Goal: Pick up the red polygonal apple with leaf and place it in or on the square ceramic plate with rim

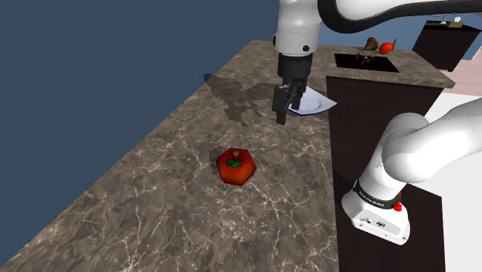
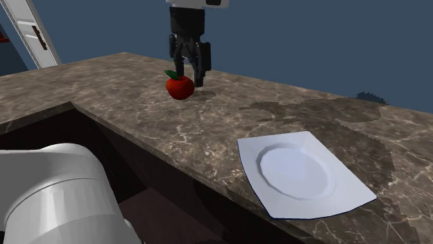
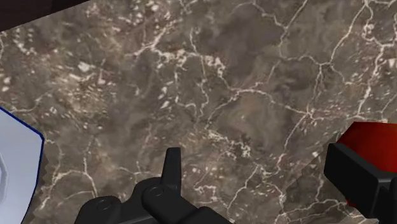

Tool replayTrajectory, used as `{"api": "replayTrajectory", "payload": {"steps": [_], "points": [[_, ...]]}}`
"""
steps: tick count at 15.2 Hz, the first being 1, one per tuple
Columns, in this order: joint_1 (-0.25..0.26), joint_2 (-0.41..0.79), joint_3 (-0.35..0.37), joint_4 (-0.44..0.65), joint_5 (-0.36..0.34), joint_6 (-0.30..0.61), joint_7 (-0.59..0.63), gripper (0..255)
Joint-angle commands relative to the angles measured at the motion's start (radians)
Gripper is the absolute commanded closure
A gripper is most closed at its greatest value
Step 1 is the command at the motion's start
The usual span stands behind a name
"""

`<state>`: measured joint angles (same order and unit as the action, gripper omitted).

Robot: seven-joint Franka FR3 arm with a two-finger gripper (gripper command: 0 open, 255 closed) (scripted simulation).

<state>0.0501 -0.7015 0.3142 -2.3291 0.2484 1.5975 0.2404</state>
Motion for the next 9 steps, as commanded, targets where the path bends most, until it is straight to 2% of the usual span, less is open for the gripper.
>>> {"api": "replayTrajectory", "payload": {"steps": [1, 5, 9], "points": [[-0.003, 0.054, 0.056, 0.052, 0.017, 0.022, 0.072, 0], [-0.015, 0.154, 0.159, 0.146, 0.027, 0.061, 0.205, 0], [-0.038, 0.275, 0.267, 0.26, 0.003, 0.095, 0.348, 0]]}}
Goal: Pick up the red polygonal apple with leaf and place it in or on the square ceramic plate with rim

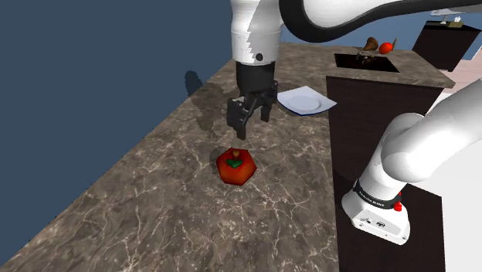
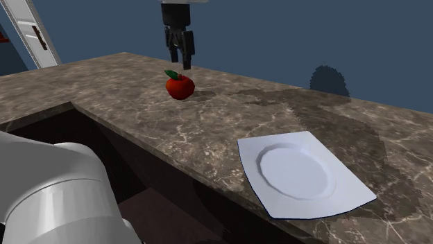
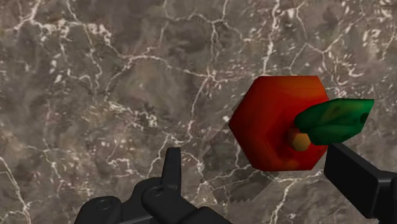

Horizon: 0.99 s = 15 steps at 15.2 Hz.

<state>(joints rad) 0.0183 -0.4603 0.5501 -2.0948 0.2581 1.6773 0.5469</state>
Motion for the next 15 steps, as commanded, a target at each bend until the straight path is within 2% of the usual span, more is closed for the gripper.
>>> {"api": "replayTrajectory", "payload": {"steps": [1, 4, 5, 12, 15], "points": [[-0.013, 0.068, 0.06, 0.058, -0.019, 0.023, 0.079, 0], [-0.034, 0.184, 0.148, 0.163, -0.077, 0.04, 0.201, 0], [-0.034, 0.189, 0.152, 0.168, -0.08, 0.04, 0.207, 0], [-0.028, 0.189, 0.162, 0.066, -0.074, 0.142, 0.204, 0], [-0.028, 0.189, 0.162, 0.066, -0.074, 0.142, 0.204, 0]]}}
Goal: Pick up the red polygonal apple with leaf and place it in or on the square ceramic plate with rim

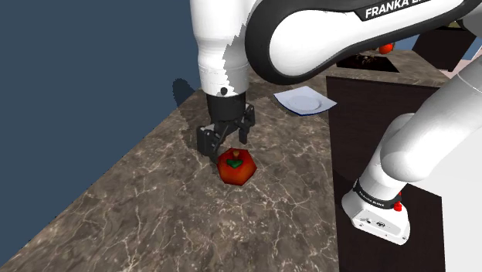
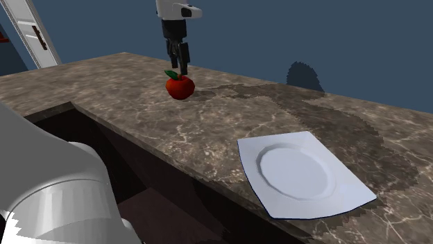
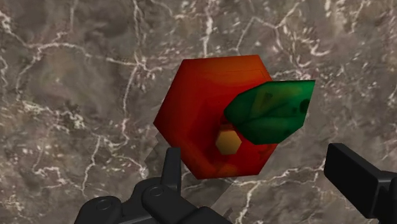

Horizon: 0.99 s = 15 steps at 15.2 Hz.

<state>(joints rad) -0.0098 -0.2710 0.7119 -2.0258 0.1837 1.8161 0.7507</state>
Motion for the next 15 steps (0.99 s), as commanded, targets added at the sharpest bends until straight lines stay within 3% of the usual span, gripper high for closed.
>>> {"api": "replayTrajectory", "payload": {"steps": [1, 5, 6, 15], "points": [[0.0, 0.0, 0.0, -0.003, 0.0, 0.003, 0.0, 0], [0.0, 0.0, 0.0, -0.002, 0.0, 0.003, 0.0, 0], [0.0, 0.0, 0.0, -0.002, 0.0, 0.003, 0.0, 255], [0.0, 0.0, 0.0, -0.003, 0.0, 0.003, 0.0, 255]]}}
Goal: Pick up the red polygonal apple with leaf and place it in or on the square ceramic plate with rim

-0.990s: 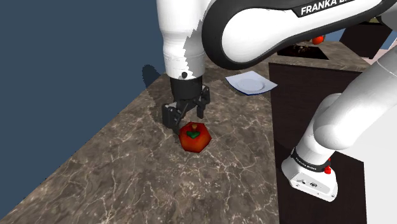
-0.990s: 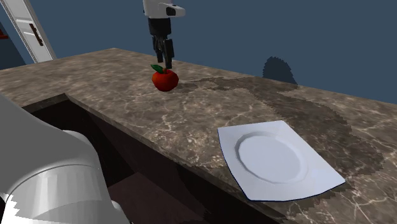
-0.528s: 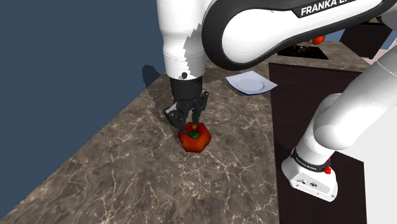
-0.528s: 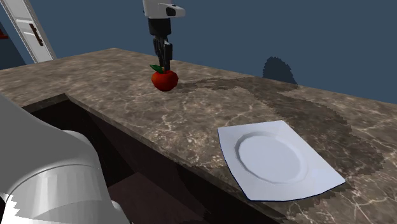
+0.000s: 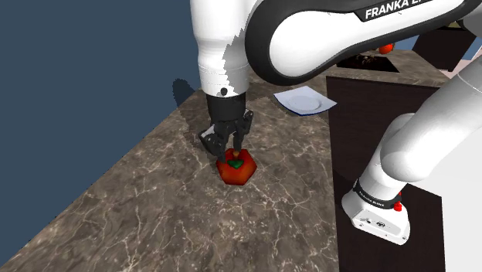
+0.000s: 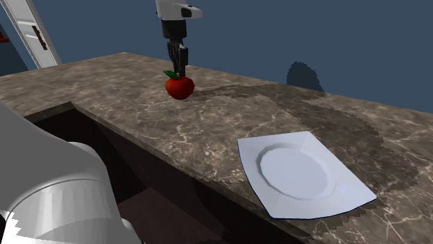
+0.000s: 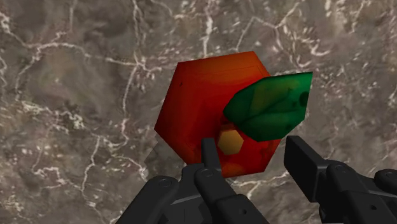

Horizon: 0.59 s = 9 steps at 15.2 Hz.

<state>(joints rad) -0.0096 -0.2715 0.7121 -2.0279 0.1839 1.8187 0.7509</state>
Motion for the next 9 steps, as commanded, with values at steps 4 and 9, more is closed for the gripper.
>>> {"api": "replayTrajectory", "payload": {"steps": [4, 9], "points": [[-0.002, -0.001, -0.006, 0.052, -0.002, -0.054, 0.001, 255], [-0.006, 0.003, -0.012, 0.122, -0.008, -0.12, 0.005, 255]]}}
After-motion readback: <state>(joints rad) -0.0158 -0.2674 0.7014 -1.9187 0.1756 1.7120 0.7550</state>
